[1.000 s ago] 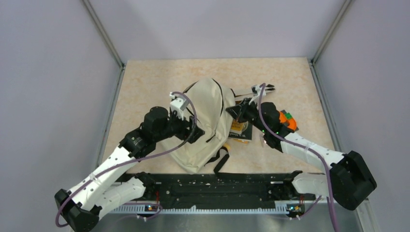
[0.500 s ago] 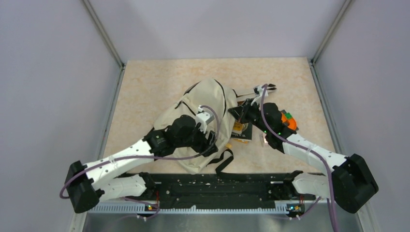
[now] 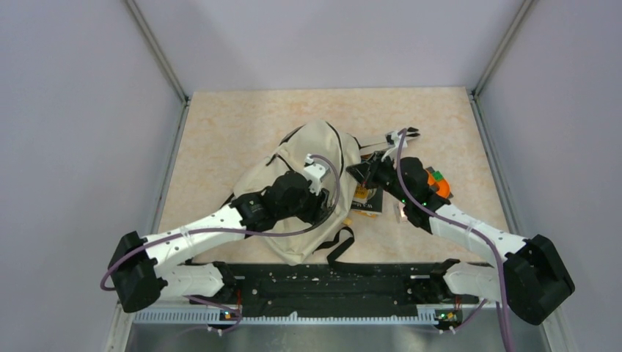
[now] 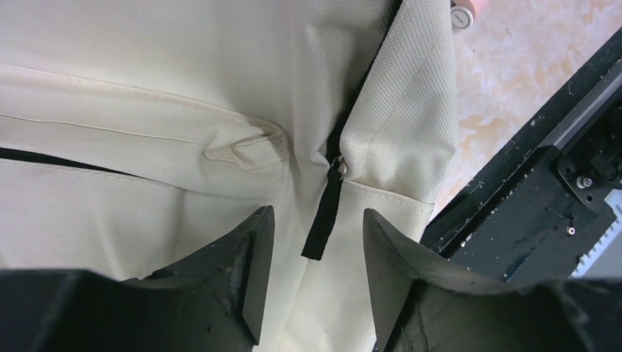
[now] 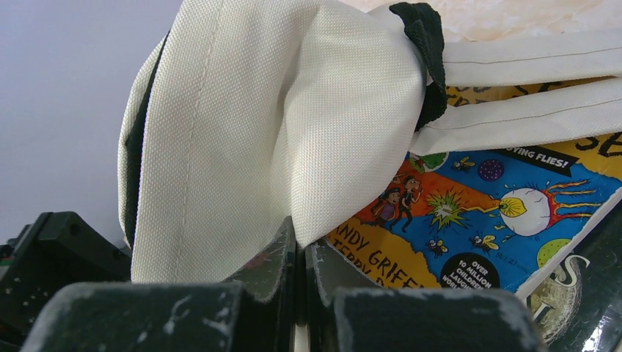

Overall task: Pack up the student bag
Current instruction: Unzip the student bag at the center of the board.

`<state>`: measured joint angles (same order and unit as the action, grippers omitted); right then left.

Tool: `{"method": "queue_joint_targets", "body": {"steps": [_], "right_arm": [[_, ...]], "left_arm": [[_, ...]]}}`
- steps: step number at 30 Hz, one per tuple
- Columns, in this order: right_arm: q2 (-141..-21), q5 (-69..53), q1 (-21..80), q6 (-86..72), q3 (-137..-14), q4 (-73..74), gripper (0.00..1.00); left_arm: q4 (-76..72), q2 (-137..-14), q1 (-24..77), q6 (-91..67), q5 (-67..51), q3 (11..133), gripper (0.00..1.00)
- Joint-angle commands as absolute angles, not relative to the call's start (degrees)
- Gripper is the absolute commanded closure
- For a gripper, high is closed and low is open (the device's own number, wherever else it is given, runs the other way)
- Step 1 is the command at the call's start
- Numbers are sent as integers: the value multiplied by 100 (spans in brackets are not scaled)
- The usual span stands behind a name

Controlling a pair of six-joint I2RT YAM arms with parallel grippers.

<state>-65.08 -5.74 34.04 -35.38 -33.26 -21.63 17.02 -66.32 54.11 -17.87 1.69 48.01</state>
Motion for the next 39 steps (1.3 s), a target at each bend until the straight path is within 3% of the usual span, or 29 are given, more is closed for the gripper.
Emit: {"method": "queue_joint_targets", "body": {"steps": [1, 12, 21, 24, 39], "right_arm": [[-6309, -558, 3349, -3564, -3324, -2558, 100], [-6306, -493, 3346, -3569, -3348, -2491, 100], [-6331, -484, 3340, -3549, -3357, -2479, 100], [-6341, -483, 3340, -3533, -3375, -2461, 100], [-6374, -194, 3340, -3220, -3357, -2228, 100]], "left_arm": [[1506, -6736, 5429, -1795, 41, 5009, 48], [1512, -7001, 5440, -1890, -83, 5038, 50], [1435, -7120, 5449, -1828, -263, 5086, 79], [1369, -7115, 5448, -1833, -323, 5107, 100], [831, -6913, 5440, -2321, -172, 4988, 100]]}}
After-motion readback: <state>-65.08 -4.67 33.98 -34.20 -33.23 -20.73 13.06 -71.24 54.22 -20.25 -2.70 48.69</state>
